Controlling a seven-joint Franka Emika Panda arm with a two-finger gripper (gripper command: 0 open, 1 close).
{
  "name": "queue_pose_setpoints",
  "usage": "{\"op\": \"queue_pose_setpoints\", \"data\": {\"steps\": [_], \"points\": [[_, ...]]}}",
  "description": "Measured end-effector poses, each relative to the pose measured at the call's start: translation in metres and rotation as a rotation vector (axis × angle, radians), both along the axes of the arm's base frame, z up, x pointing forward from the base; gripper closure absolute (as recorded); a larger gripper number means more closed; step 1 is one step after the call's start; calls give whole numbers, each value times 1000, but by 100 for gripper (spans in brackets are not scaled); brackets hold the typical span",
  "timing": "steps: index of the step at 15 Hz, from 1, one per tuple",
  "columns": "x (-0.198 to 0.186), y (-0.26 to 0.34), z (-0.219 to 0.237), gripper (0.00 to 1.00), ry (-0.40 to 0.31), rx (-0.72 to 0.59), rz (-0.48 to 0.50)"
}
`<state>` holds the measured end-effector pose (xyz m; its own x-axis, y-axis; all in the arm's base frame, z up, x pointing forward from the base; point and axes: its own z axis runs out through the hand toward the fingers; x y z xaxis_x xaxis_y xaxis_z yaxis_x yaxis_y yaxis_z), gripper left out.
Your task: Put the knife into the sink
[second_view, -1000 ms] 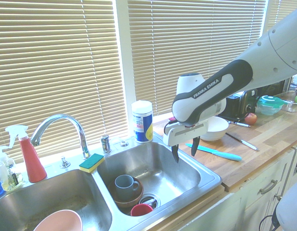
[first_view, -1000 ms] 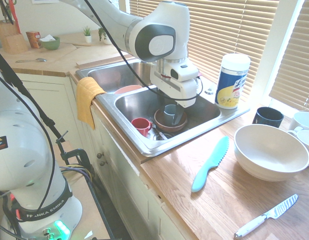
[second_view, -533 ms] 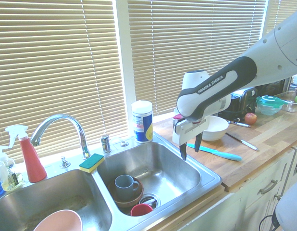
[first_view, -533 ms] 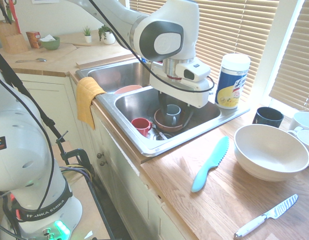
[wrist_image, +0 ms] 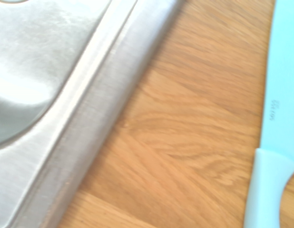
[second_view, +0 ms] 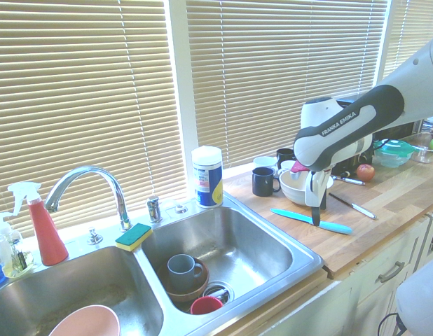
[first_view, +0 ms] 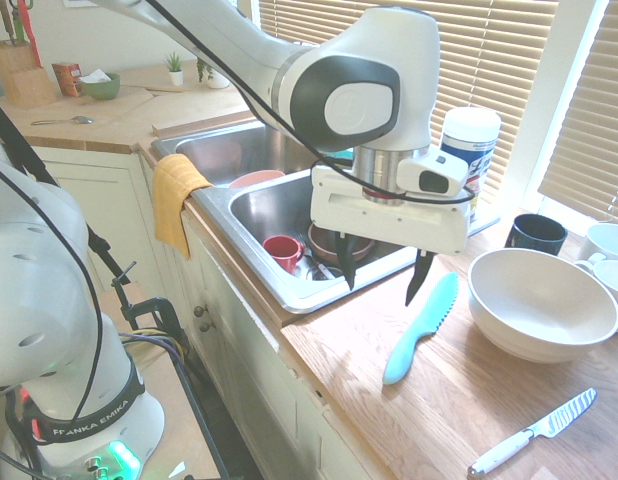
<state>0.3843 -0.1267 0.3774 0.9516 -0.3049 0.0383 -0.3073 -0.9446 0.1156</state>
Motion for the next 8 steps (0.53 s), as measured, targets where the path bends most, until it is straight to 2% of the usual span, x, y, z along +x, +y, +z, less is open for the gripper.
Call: {"op": "queue_pose_setpoints", "data": {"steps": [3,8], "points": [[4,-10,-11,0,-54,49,-57],[10,-22,-27,0,-63,51,-70]]}}
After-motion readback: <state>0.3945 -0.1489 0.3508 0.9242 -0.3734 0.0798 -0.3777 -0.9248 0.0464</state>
